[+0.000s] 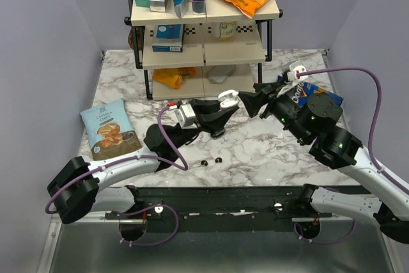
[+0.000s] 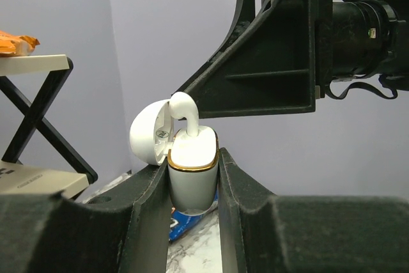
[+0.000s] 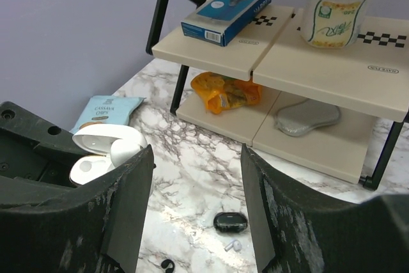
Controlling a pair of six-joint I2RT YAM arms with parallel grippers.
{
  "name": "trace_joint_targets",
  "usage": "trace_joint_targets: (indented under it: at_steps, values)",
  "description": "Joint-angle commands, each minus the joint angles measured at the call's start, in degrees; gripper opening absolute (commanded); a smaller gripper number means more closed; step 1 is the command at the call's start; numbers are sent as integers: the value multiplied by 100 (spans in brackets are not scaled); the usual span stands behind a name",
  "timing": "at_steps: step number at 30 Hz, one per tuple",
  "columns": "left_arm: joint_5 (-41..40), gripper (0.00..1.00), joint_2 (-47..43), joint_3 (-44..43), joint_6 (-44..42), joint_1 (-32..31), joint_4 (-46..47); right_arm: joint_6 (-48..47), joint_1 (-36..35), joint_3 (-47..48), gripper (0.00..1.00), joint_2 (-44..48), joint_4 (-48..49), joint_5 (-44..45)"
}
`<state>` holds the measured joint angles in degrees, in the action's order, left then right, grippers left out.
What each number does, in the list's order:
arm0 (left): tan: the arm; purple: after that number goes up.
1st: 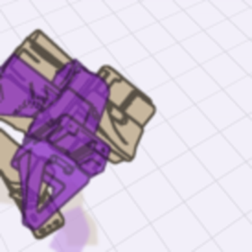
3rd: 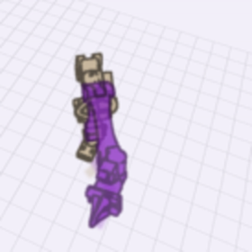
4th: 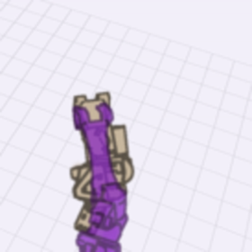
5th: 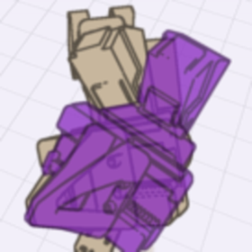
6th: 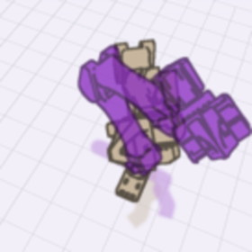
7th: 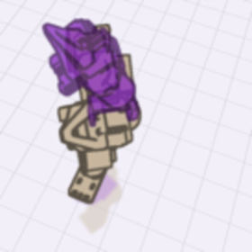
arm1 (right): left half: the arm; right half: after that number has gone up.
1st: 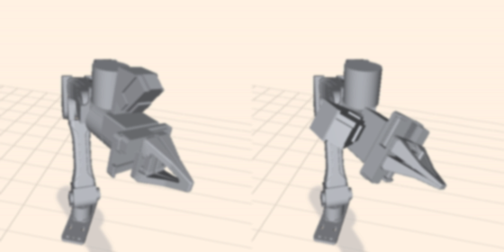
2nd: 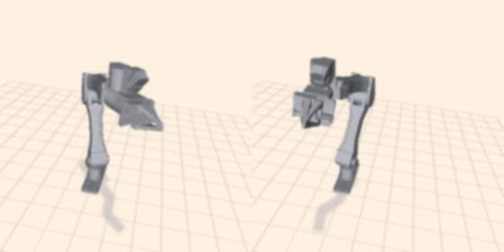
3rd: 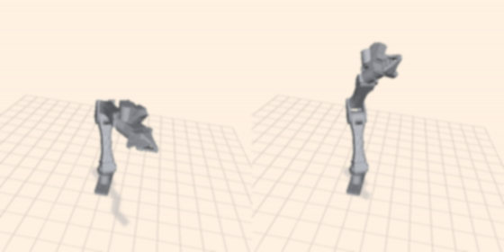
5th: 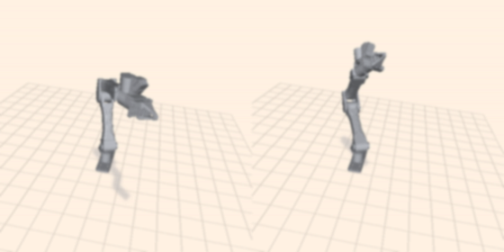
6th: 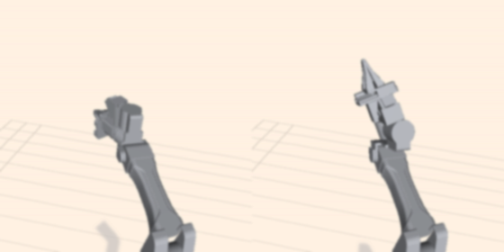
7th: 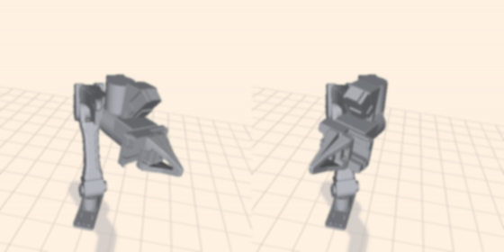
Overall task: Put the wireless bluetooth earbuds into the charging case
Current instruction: Adjust the earbud with the charging case.
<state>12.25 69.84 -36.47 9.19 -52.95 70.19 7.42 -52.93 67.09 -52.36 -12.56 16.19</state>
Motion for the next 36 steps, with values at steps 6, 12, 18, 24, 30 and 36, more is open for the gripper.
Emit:
trace_joint_targets:
  at_steps: [6,12,18,24,30,36]
  values:
    - [137,0,-85,-45,-67,4,153,-21,-51,-29,66,200,43,-318]
    - [190,0,-94,-62,-40,4,135,-39,-42,-3,66,235,78,-72]
    - [216,0,-111,-27,-23,4,153,-39,-42,67,66,94,34,-142]
    - [287,0,-120,-27,-23,4,153,-56,-51,129,66,-38,43,-282]
    - [330,0,-103,-10,-14,4,153,-127,-42,190,66,-55,87,-502]
    - [383,0,-111,-18,-14,4,153,-180,-42,164,67,-20,87,-871]
